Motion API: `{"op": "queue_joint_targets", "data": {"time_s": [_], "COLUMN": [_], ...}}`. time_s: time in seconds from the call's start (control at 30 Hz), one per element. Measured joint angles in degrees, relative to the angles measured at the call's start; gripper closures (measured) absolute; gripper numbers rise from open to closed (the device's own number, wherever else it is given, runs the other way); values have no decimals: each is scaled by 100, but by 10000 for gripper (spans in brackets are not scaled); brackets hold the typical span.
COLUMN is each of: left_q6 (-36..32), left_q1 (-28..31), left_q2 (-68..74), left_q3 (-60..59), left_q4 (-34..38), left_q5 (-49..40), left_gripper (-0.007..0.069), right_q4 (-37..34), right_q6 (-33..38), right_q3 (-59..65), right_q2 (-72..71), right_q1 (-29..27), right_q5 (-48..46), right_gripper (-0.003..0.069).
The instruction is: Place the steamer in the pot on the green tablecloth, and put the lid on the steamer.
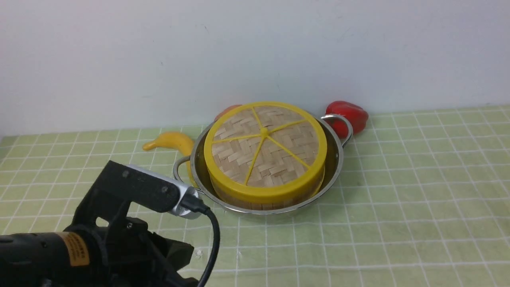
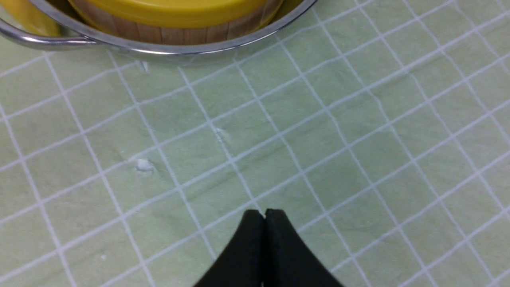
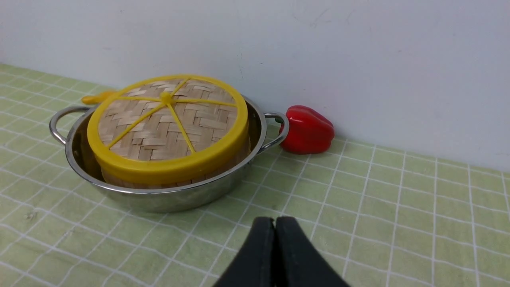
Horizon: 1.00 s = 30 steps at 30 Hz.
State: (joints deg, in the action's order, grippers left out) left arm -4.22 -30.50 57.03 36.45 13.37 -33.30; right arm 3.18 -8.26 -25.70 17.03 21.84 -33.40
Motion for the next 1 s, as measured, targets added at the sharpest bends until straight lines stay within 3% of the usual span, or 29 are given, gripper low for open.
{"op": "queue_joint_targets", "data": {"time_s": [0.43,0.63,0.7,1.0], "left_q6": [-28,-297,-310,-330], "left_q1": [0,213,443,2702], "left_q2": [-12,-422,-665,-3373], "left_q3": [-11,-216,-355,-2034], "left_q4": [236,-446,-595,-1177], "left_q5": [23,489,755,2135], "left_gripper": [623,613,613,602], "right_q4": [0,0,0,0], "right_q6": [-5,-5,-5,-5], "right_q3": [0,0,0,0], "right_q2": [0,0,0,0], "right_q1": [0,0,0,0], "right_q5": [0,0,0,0], "right_gripper": [622,610,608,580]}}
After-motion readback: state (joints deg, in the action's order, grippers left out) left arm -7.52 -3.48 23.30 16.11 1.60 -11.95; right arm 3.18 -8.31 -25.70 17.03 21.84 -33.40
